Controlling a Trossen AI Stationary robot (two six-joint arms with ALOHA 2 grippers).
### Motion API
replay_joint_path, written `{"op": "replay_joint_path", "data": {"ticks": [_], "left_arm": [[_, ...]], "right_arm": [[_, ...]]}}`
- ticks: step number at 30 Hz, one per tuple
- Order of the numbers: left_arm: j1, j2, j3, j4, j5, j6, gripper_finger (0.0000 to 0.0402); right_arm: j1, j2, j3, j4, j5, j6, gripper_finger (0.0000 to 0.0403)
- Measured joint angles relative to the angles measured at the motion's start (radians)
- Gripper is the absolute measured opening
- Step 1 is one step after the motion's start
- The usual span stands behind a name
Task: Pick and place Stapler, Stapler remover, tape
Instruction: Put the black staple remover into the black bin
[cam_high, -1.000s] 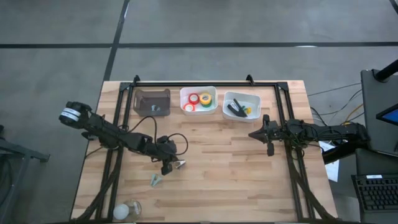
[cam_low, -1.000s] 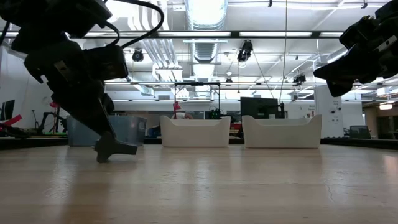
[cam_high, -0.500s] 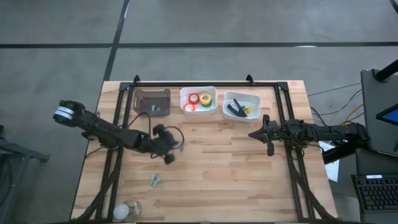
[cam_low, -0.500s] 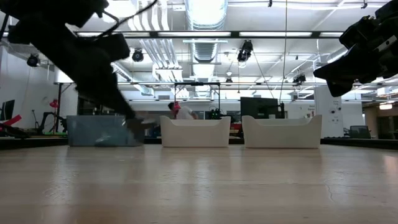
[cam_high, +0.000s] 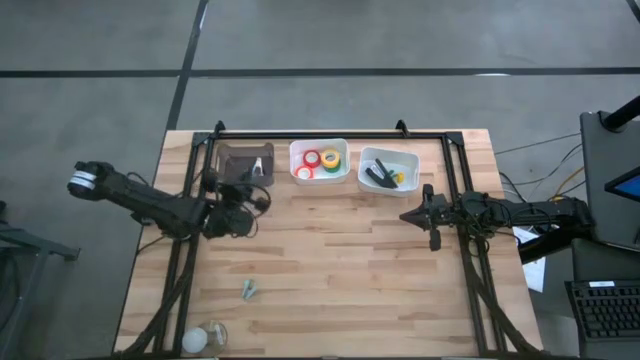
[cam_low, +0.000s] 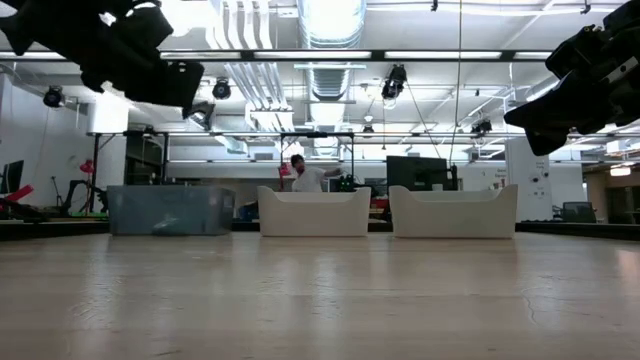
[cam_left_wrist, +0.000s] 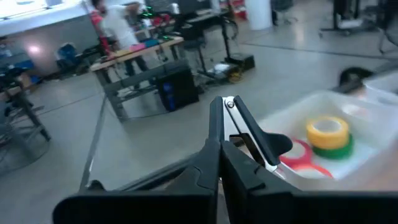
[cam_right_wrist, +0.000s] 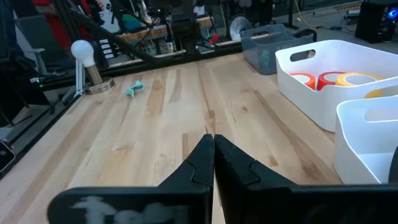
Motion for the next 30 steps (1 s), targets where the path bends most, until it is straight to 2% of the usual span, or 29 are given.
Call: {"op": "replay_joint_path", "data": {"ticks": [3,6,13,25,27,30], "left_arm": [[0.043,-0.035,0.0,0.001,0.001,0.031,0.0006],[0.099,-0.053,0.0,0.001,0.045,0.074,0.0009],[0.317,-0.064,0.0,0.001,0.341,0.093,0.0008],[0.692,-0.03,-0.001,0.002,0.748,0.129,0.0018],[0.727,-0.01,-0.001,0.004,0.801,0.132,0.0014],[0.749,0.028,-0.001,0.003,0.813,0.153,0.0007]], "right_arm": [[0.0,0.0,0.0,0.0,0.0,0.0,0.0009],[0.0,0.0,0.0,0.0,0.0,0.0,0.0009],[0.0,0.0,0.0,0.0,0.0,0.0,0.0009],[0.0,0.0,0.0,0.0,0.0,0.0,0.0009],[0.0,0.0,0.0,0.0,0.0,0.0,0.0009],[0.0,0.0,0.0,0.0,0.0,0.0,0.0009]]}}
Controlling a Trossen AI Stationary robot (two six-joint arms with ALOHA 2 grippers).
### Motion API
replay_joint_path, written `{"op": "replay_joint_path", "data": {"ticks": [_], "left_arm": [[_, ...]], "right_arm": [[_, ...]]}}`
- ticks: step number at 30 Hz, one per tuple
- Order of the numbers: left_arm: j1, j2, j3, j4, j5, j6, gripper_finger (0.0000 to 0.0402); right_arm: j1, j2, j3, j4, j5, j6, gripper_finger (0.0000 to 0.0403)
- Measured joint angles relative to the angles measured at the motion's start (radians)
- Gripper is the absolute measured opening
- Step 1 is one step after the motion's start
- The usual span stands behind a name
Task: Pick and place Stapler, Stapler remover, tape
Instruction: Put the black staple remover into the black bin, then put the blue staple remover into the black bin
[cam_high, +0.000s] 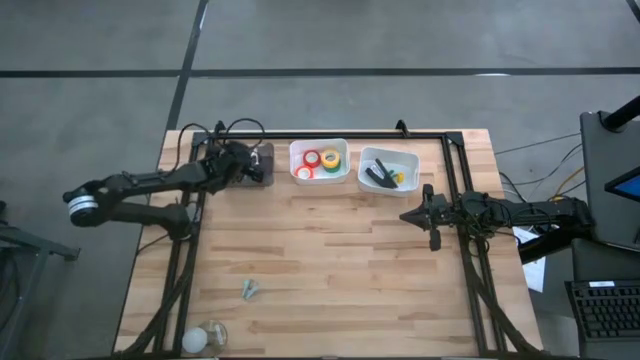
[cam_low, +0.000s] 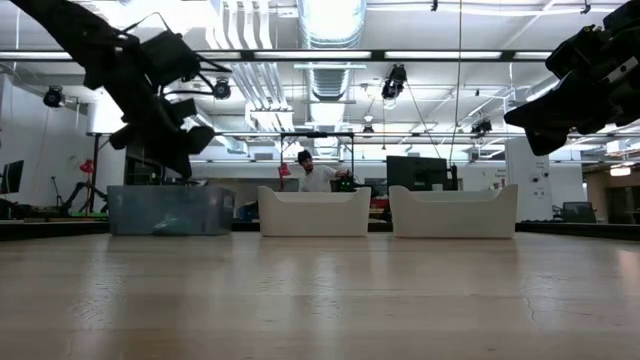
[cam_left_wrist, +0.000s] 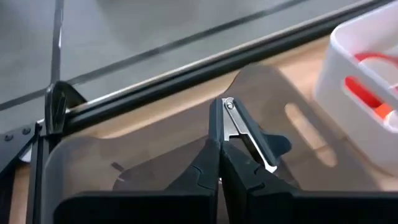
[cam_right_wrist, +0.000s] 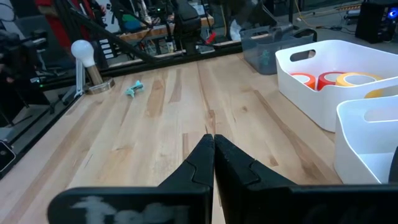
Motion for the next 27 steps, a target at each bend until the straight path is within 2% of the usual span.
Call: {"op": "replay_joint_path", "data": {"ticks": [9,17,22,27], "left_arm": [[0.006,0.113,0.0,0.033,0.001,0.002,0.0025],[0.005,0.203,0.005,0.042,-0.002,-0.001,0.0013],[0.004,0.194,0.017,0.039,-0.003,-0.001,0.0015],[-0.008,0.115,0.025,0.036,-0.003,0.04,0.0038]], "right_arm": [[0.0,0.0,0.0,0.0,0.0,0.0,0.0009],[0.0,0.0,0.0,0.0,0.0,0.0,0.0009],[0.0,0.0,0.0,0.0,0.0,0.0,0.0009],[0.0,0.0,0.0,0.0,0.0,0.0,0.0009]]}}
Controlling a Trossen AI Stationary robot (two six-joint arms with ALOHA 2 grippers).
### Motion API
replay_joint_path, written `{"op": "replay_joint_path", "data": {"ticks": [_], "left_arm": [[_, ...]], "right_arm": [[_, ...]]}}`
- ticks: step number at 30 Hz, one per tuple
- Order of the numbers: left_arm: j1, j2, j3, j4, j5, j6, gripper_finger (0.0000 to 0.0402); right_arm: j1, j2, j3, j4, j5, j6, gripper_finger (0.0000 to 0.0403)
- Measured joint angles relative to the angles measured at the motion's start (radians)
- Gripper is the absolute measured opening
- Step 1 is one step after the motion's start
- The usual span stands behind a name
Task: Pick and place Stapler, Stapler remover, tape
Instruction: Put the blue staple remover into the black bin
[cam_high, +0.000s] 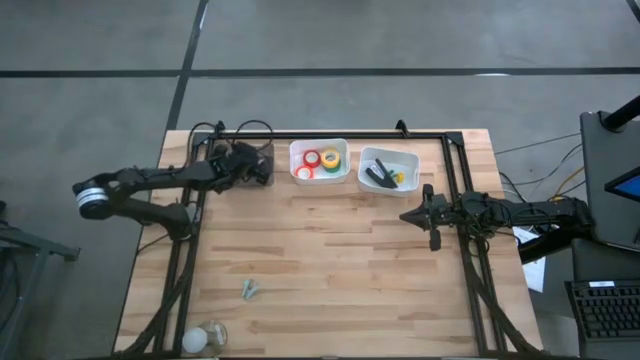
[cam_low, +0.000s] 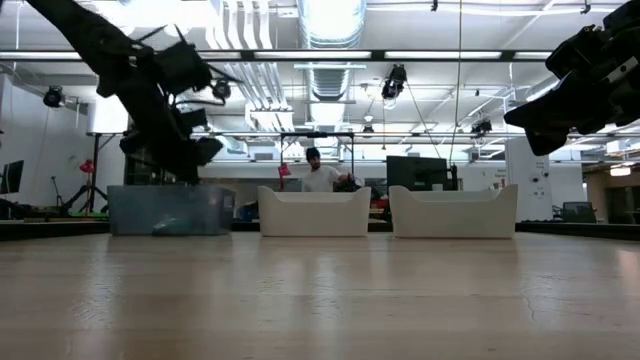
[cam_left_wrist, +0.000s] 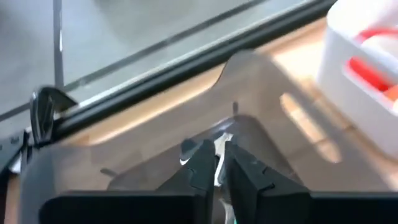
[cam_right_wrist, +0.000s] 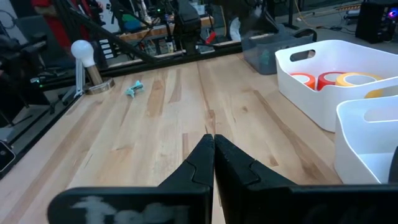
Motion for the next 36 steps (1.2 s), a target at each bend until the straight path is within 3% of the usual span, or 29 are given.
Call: {"op": "replay_joint_path", "data": {"ticks": [3,6,11,14,19,27,36], "left_arm": [[-0.013,-0.068,0.004,-0.001,0.004,0.01,0.0061],[-0.036,-0.141,0.004,-0.024,0.079,-0.004,0.0091],[-0.124,-0.243,0.003,-0.013,0.416,-0.069,0.0141],[-0.235,-0.277,0.002,0.006,0.549,-0.146,0.0154],[-0.465,-0.301,0.002,0.003,0.564,-0.248,0.0154],[-0.804,-0.274,0.0,-0.017,0.464,-0.406,0.0154],[-1.043,-0.182,-0.005,-0.043,0.455,-0.727,0.0153]], "right_arm": [[0.0,0.0,0.0,0.0,0.0,0.0,0.0009],[0.0,0.0,0.0,0.0,0.0,0.0,0.0009],[0.0,0.0,0.0,0.0,0.0,0.0,0.0009],[0.0,0.0,0.0,0.0,0.0,0.0,0.0009],[0.0,0.0,0.0,0.0,0.0,0.0,0.0009],[0.0,0.0,0.0,0.0,0.0,0.0,0.0009],[0.0,0.0,0.0,0.0,0.0,0.0,0.0009]]}}
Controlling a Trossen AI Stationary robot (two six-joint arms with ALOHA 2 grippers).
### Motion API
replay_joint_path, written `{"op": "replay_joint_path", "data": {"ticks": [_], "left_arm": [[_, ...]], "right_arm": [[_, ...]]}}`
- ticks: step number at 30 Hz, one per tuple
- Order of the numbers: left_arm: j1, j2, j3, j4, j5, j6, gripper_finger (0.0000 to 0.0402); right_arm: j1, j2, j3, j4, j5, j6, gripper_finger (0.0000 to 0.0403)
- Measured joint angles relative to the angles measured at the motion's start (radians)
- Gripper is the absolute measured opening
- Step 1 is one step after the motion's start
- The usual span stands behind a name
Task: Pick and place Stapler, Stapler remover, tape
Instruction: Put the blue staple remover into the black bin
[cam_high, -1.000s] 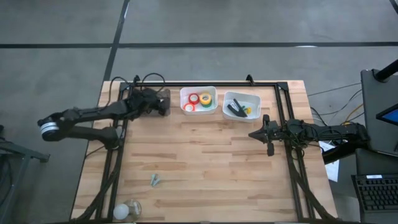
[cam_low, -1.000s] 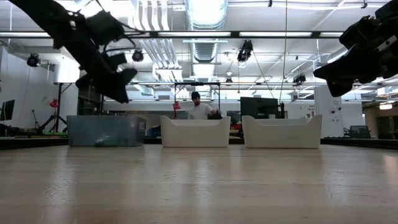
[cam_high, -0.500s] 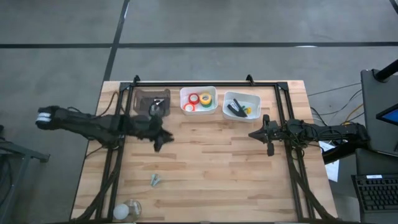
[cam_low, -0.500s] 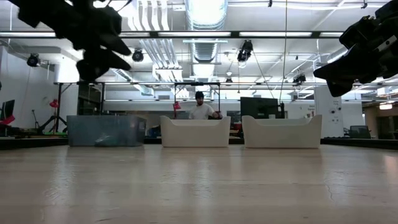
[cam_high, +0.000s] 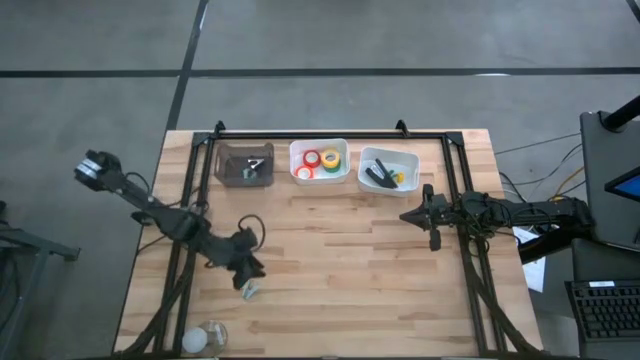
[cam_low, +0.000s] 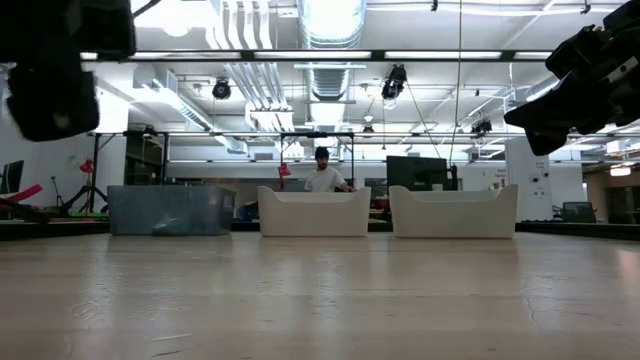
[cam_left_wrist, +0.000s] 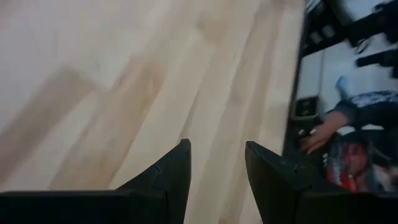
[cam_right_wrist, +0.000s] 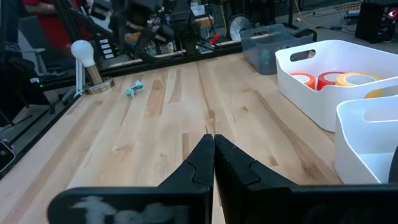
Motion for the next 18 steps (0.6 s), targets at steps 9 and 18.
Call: {"op": "replay_joint_path", "data": {"ticks": [9,18], "left_arm": [[-0.084,0.15,-0.002,-0.083,0.0,-0.29,0.0151],[-0.085,0.204,-0.003,-0.119,0.001,-0.375,0.0151]], "right_arm": [[0.0,0.0,0.0,0.0,0.0,0.0,0.0009],[0.0,0.0,0.0,0.0,0.0,0.0,0.0009]]}}
